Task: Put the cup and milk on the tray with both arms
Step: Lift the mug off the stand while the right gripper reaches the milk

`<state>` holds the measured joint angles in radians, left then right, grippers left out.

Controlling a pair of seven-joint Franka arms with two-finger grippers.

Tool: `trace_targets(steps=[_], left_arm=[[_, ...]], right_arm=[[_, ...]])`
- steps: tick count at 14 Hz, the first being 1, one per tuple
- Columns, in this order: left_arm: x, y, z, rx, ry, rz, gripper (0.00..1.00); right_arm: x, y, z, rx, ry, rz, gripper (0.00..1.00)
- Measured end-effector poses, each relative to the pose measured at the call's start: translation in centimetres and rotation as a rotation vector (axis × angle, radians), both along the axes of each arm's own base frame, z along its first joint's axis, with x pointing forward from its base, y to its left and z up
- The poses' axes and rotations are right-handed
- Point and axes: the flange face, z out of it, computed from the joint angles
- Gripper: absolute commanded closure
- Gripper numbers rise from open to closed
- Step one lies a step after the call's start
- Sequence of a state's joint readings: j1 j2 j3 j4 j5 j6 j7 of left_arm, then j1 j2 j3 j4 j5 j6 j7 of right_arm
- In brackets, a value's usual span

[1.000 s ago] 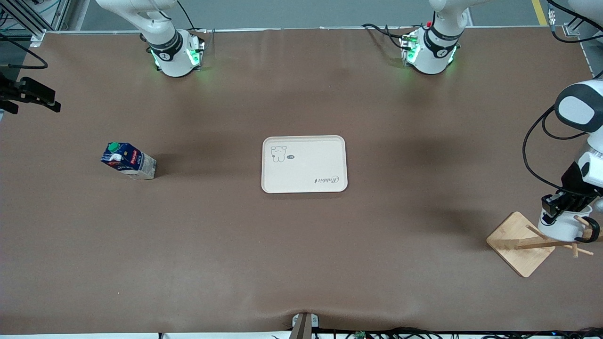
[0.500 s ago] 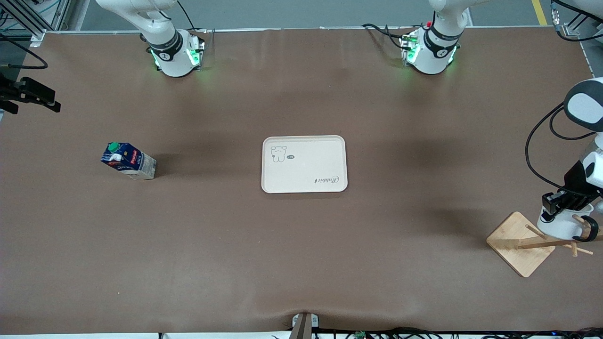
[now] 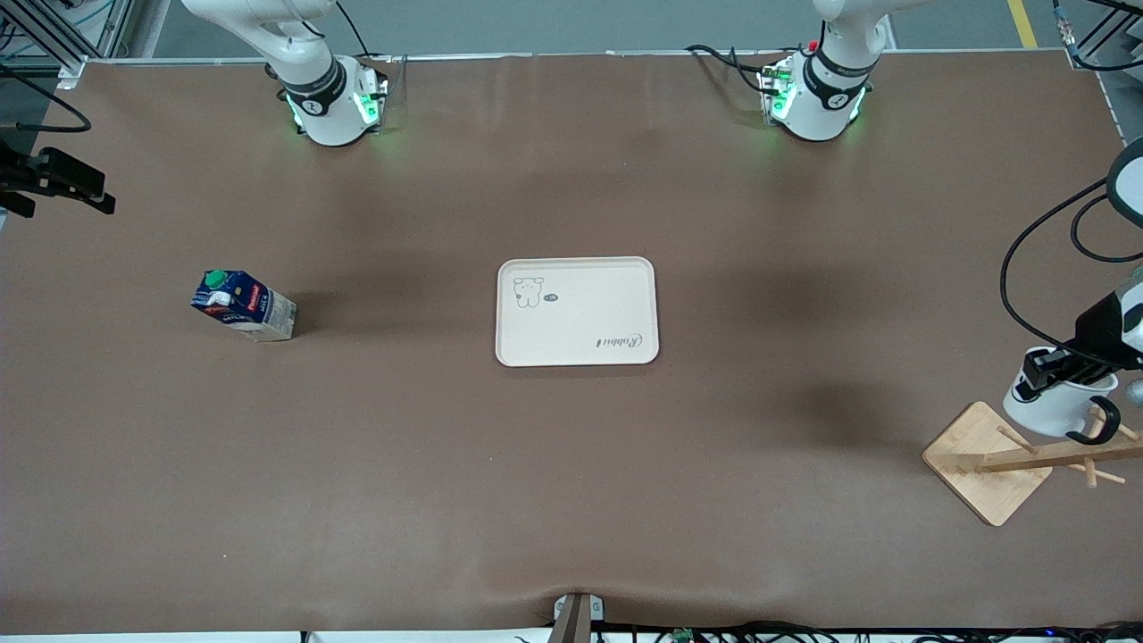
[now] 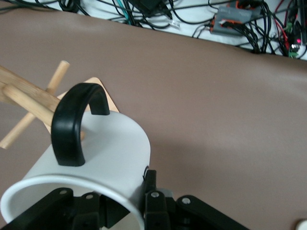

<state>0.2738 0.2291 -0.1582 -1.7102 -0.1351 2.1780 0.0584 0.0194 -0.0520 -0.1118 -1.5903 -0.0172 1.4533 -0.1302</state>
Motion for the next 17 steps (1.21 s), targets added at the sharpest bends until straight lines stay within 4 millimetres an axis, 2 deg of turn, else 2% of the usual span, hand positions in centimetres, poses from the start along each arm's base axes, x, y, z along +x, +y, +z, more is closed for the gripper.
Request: trace_targets(steps=[5, 8, 11, 13, 14, 17], left_arm=[[-0.1, -3.0, 0.7, -0.021, 0.062, -0.054, 1.0], [-0.3, -6.2, 0.9, -0.036, 0.108, -0.068, 1.0], [-0.4, -11.7, -0.1, -0.016, 0.162, -0.077, 1.0], [-0.7, -16.4, -1.4, 0.001, 0.197, -0.086, 1.0], [-1.0, -18.9, -2.2, 0.0, 0.22, -0.074, 1.0], [-2.3, -26.4, -4.9, -0.003, 0.286, -0.026, 1.0]], right_arm=[[1.5, 0.9, 0.4, 0.02, -0.093, 0.014, 0.0], [2.2, 1.1, -1.0, 0.024, -0.064, 0.015, 0.0], [3.1, 1.5, -2.9, 0.046, -0.027, 0.015, 0.0], [4.0, 2.0, -6.2, 0.107, 0.038, 0.004, 0.0], [4.5, 1.7, -7.5, 0.117, 0.061, -0.005, 0.0], [5.0, 0.4, -9.6, 0.123, 0.103, -0.032, 0.0]])
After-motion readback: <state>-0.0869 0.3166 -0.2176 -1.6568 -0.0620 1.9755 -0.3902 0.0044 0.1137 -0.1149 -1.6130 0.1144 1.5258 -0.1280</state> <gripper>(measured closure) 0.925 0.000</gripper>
